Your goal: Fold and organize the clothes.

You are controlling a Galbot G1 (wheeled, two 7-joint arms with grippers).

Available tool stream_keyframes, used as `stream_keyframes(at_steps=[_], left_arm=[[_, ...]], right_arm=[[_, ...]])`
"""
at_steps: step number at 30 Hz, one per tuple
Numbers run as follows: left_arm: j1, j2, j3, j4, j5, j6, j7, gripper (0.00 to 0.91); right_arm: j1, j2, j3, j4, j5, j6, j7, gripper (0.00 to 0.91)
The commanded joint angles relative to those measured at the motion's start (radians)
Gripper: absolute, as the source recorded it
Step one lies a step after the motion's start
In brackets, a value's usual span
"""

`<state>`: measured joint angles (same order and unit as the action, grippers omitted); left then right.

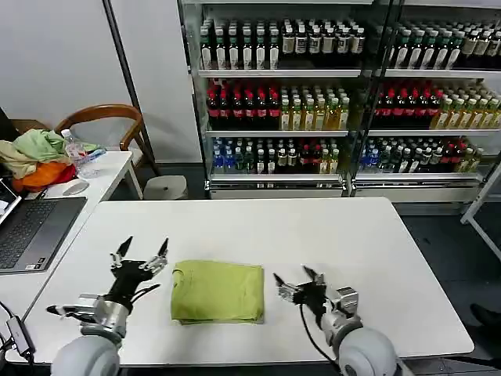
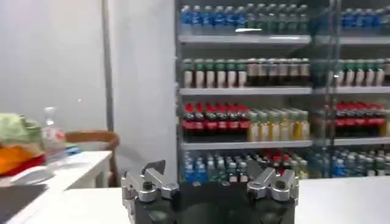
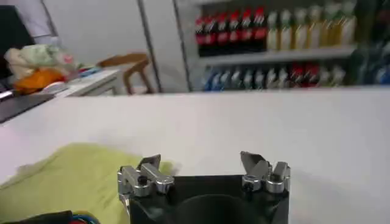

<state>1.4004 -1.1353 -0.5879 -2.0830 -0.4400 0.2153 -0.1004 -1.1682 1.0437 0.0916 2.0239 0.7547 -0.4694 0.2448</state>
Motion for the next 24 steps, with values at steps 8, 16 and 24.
stream_keyframes(at_steps=[8, 16, 24], left_arm=[[0.068, 0.023, -0.159, 0.028, -0.025, -0.044, 0.047, 0.907], [0.075, 0.012, -0.156, 0.032, -0.015, -0.048, 0.043, 0.907], [0.072, 0.009, -0.148, 0.039, -0.005, -0.049, 0.034, 0.907]], right_arm=[[0.062, 0.085, -0.123, -0.117, 0.313, -0.052, 0.018, 0.907], [0.074, 0.100, -0.129, -0.128, 0.349, -0.058, 0.022, 0.272], [0.078, 0.103, -0.130, -0.132, 0.367, -0.053, 0.041, 0.000]])
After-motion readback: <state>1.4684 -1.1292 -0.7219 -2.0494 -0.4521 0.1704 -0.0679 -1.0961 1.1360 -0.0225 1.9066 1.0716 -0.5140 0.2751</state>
